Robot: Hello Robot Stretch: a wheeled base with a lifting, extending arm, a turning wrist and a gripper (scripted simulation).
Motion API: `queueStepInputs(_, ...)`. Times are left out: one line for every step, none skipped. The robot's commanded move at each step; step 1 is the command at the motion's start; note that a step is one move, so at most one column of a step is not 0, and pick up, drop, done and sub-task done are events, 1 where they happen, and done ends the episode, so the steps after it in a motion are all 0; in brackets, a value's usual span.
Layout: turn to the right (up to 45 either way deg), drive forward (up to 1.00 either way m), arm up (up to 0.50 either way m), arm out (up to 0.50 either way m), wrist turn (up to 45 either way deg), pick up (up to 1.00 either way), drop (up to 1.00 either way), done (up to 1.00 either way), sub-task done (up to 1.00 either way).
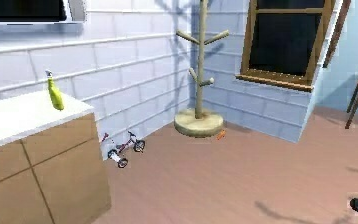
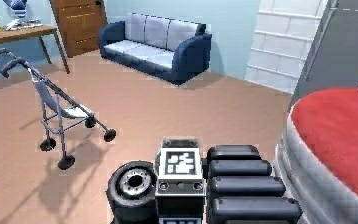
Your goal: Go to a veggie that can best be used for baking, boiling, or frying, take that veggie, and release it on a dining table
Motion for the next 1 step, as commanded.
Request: queueStepInputs(39.0, 0.0, 0.0, 0.0, 0.0, 0.0, 0.0, 0.0, 0.0)
